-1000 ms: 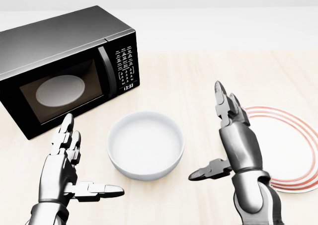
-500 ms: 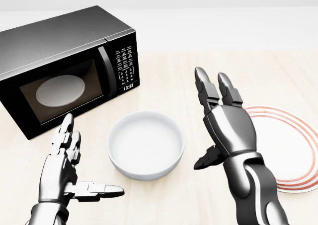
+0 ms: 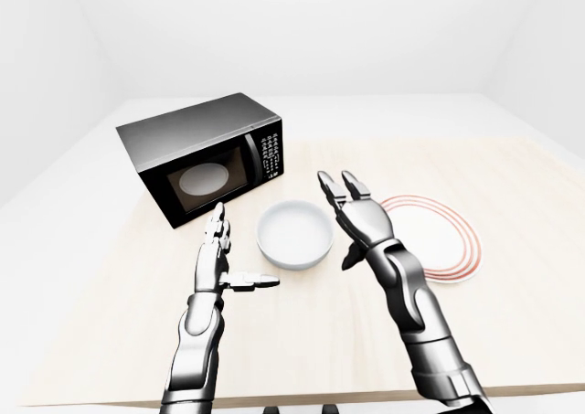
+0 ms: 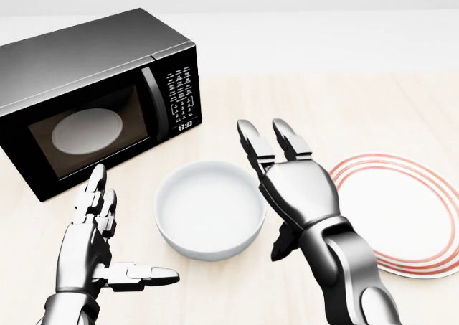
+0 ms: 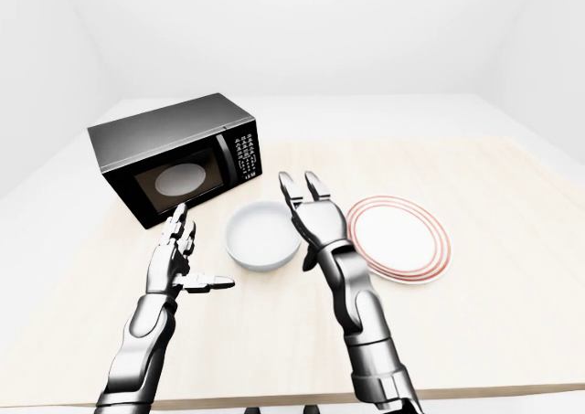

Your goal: Pick up the white bowl and put it on the plate.

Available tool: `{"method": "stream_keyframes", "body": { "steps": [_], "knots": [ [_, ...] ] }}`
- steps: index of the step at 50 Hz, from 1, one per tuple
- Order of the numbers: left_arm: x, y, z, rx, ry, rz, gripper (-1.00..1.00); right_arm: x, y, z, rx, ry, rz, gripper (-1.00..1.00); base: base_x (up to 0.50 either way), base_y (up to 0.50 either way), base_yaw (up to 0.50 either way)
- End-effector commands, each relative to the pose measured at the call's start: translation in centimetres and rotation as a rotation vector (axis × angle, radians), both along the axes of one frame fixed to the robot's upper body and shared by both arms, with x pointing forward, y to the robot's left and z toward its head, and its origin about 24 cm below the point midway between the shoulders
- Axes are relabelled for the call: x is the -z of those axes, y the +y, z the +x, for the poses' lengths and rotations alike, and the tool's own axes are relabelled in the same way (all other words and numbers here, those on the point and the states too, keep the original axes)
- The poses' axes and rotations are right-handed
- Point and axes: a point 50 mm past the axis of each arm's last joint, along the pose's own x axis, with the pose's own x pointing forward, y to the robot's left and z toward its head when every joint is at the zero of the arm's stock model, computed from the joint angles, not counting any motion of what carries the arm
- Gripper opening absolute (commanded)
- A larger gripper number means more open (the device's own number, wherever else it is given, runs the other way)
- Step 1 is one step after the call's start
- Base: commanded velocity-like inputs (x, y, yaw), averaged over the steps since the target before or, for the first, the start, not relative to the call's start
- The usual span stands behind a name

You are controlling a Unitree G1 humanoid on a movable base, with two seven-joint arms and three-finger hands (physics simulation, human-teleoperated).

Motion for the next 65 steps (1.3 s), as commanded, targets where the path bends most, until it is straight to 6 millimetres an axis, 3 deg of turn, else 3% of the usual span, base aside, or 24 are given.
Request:
{"method": "stream_keyframes", "body": {
  "steps": [1,8,15,29,41,65],
  "knots": [
    [0.0,0.0,0.0,0.0,0.0,0.0,1.0,0.2,1.1,-0.2,-0.045,0.078,-0.079,1.0,0.0,0.0,0.0],
    [0.0,0.0,0.0,0.001,0.0,0.0,1.0,1.1,1.6,-0.8,-0.101,0.247,-0.175,1.0,0.0,0.0,0.0],
    [0.0,0.0,0.0,0.0,0.0,0.0,1.0,0.3,2.2,-1.0,-0.151,0.326,-0.196,1.0,0.0,0.0,0.0],
    [0.0,0.0,0.0,0.0,0.0,0.0,1.0,-1.1,3.7,-1.1,-0.206,0.279,-0.173,1.0,0.0,0.0,0.0],
    [0.0,0.0,0.0,0.0,0.0,0.0,1.0,-0.9,4.9,-0.4,-0.229,0.3,-0.182,1.0,0.0,0.0,0.0],
    [0.0,0.0,0.0,0.0,0.0,0.0,1.0,2.7,5.6,0.2,-0.236,0.453,-0.252,1.0,0.0,0.0,0.0]
  ]
}}
